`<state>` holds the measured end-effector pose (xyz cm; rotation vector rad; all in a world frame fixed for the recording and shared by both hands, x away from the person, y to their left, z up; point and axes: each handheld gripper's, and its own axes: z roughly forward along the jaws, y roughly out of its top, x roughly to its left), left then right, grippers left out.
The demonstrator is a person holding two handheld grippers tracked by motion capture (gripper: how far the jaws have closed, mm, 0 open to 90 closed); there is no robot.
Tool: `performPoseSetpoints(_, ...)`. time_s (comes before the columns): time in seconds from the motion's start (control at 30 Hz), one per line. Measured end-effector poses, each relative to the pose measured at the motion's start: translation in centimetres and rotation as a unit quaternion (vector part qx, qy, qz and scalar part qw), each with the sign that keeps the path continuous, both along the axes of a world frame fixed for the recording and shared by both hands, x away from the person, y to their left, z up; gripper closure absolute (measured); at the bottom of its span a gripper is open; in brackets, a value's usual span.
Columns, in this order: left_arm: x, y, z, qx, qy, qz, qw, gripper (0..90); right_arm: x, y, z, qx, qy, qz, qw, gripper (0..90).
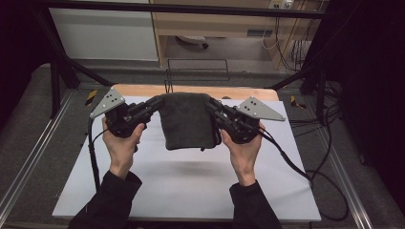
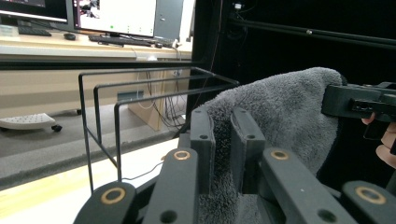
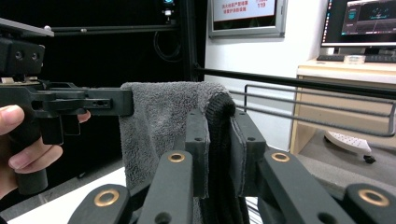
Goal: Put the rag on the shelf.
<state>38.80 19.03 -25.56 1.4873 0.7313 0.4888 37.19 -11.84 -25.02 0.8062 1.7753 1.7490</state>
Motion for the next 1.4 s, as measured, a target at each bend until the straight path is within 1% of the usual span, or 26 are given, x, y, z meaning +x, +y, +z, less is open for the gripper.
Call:
performPoseSetpoints(0.1, 0.2, -0.2, 0.5, -0.008, -0.004, 0.0, 1.0, 80.3, 0.1, -0.1, 0.5, 0.004, -0.005, -0.003, 1.0, 79.8)
performPoseSetpoints(0.3, 0.6, -0.5, 1.6, -0.014, -0.015, 0.002, 0.9998, 80.3, 0.4, -0.2, 1.5, 0.011, -0.019, -0.011, 0.9997, 79.8)
performPoseSetpoints(0.43, 0.8, -0.6, 2.4, -0.024, -0.022, 0.003, 0.9995, 80.4, 0.6, -0.2, 2.4, 0.015, -0.027, -0.016, 0.9994, 79.9)
performPoseSetpoints(0.6, 1.2, -0.8, 3.3, -0.037, -0.033, 0.005, 0.9987, 80.4, 0.9, -0.2, 3.4, 0.02, -0.038, -0.02, 0.9989, 79.9)
performPoseSetpoints(0.8, 1.6, -0.9, 4.5, -0.047, -0.043, 0.007, 0.9979, 80.4, 1.2, -0.2, 4.6, 0.025, -0.047, -0.023, 0.9983, 79.9)
performPoseSetpoints(0.87, 1.7, -0.9, 5.0, -0.049, -0.047, 0.007, 0.9977, 80.5, 1.3, -0.3, 5.0, 0.025, -0.053, -0.024, 0.998, 79.9)
performPoseSetpoints(0.9, 1.8, -1.0, 5.2, -0.049, -0.049, 0.007, 0.9975, 80.5, 1.4, -0.3, 5.5, 0.029, -0.057, -0.025, 0.9976, 79.9)
performPoseSetpoints(0.97, 2.0, -1.1, 5.8, -0.05, -0.054, 0.008, 0.9973, 80.5, 1.5, -0.3, 5.7, 0.03, -0.059, -0.026, 0.9975, 80.0)
performPoseSetpoints(1.27, 2.8, -1.7, 7.8, -0.057, -0.069, 0.009, 0.9959, 80.5, 2.2, -0.5, 7.6, 0.035, -0.078, -0.036, 0.9957, 80.0)
performPoseSetpoints(1.4, 3.1, -2.0, 8.7, -0.056, -0.074, 0.012, 0.9956, 80.5, 2.7, -0.7, 8.4, 0.038, -0.083, -0.04, 0.9951, 80.0)
